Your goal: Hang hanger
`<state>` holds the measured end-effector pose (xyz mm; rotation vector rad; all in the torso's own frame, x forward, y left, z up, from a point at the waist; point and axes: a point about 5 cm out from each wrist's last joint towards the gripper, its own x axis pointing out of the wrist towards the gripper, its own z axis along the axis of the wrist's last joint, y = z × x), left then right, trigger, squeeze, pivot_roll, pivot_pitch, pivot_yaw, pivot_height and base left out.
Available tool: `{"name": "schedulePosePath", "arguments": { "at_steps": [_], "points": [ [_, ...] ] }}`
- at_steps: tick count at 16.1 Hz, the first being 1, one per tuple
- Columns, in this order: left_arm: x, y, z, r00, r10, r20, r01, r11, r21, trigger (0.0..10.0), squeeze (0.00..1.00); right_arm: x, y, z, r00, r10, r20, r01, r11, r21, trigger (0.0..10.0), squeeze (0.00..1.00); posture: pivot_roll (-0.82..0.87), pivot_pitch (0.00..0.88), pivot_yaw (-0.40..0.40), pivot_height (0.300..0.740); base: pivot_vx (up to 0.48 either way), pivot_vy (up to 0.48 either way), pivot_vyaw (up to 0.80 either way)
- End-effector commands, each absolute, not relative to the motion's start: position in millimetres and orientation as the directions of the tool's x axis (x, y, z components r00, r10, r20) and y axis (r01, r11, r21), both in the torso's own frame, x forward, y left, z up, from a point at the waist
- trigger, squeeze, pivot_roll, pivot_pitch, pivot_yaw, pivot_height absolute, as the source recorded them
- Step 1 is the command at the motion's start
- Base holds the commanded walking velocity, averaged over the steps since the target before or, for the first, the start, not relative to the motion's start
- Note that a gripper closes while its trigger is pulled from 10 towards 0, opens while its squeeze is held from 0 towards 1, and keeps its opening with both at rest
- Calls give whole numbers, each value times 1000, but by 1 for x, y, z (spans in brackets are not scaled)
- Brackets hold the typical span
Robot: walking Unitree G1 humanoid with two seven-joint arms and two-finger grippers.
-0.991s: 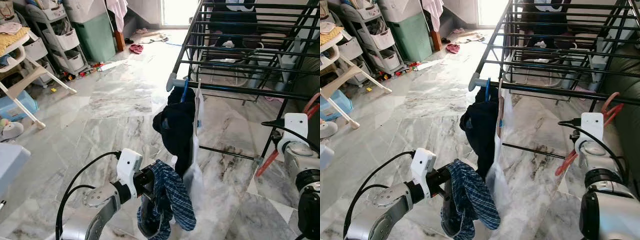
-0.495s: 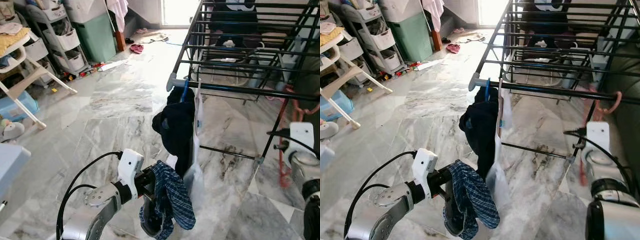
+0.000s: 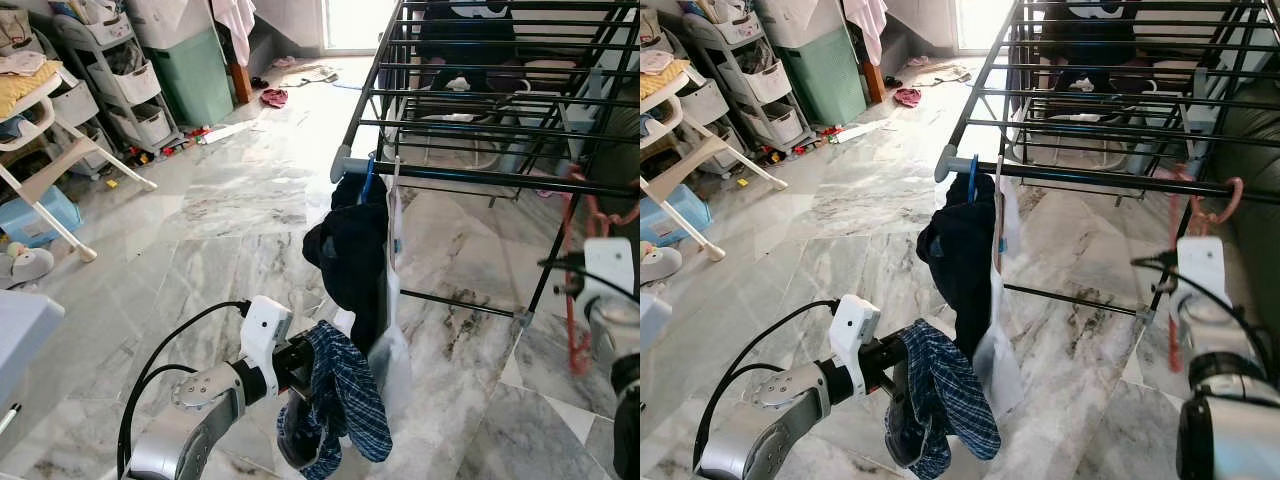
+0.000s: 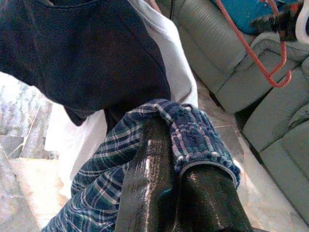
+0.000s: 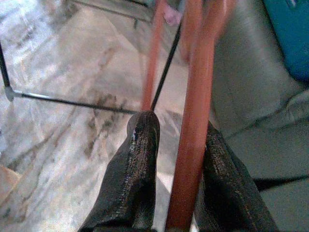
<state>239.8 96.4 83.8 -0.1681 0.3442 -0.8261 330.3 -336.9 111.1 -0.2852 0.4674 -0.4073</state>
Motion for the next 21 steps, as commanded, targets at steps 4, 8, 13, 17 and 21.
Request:
{"name": "schedulePosePath", "arguments": {
  "at_steps": [4, 8, 13, 17, 21],
  "points": [
    [239, 99, 83, 631, -737, -244, 686, 676, -268, 10000, 0, 338, -334, 123, 835, -423, -352, 289, 882, -373, 10000, 1000, -79, 52, 85, 740, 0, 0, 0],
    [240, 101, 83, 631, -735, -248, 687, 678, -263, 10000, 0, 338, -335, 122, 820, -444, -361, 312, 876, -368, 10000, 0, -77, 48, 90, 740, 0, 0, 0],
    [241, 101, 84, 628, -737, -249, 690, 676, -259, 10000, 0, 335, -339, 121, 802, -471, -368, 340, 866, -366, 10000, 0, -79, 45, 91, 740, 0, 0, 0],
    [240, 99, 83, 626, -739, -249, 692, 673, -262, 10000, 0, 335, -339, 121, 803, -464, -373, 332, 869, -367, 10000, 0, -80, 47, 89, 740, 0, 0, 0],
    [240, 99, 83, 624, -740, -251, 692, 672, -263, 10000, 0, 329, -347, 119, 774, -503, -384, 360, 849, -386, 0, 0, -81, 48, 94, 740, 0, 0, 0]
  ]
}}
